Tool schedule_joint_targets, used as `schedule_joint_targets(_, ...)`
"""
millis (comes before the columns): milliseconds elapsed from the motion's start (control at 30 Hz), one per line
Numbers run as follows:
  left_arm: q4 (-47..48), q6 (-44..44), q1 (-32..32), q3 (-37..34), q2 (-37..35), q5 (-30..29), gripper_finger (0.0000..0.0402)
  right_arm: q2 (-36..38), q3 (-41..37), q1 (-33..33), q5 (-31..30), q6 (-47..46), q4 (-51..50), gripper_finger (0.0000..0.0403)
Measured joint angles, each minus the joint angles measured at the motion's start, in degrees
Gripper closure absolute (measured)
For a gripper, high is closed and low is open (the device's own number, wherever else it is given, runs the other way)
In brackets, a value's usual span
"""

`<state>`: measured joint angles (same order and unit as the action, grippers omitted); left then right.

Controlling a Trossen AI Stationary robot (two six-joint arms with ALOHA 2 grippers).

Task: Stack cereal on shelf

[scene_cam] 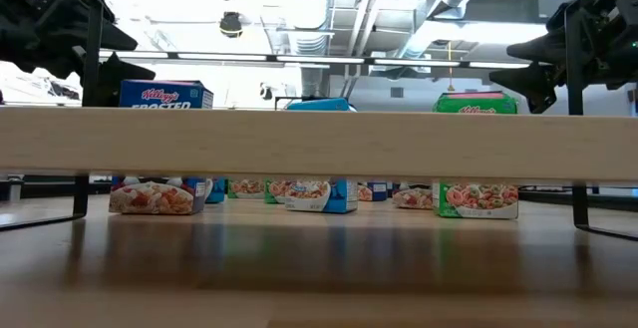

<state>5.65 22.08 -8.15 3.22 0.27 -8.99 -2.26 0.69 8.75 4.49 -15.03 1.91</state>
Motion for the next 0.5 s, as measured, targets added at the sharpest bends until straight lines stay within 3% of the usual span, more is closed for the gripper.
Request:
schedule_joint_targets(267,-0.20,0.35,-0.02,0.00,0.01,-2.51,0.0187,0.01,-0.02,-0.01,0.00,0.02,0.00,0.0127)
schedule_joint_targets(500,-0.20,9.95,-0.02,0.02,0.09,-1.80,0.0187,0.00,-0.01,-0.01,0.00,0.02,0.00,0.0127)
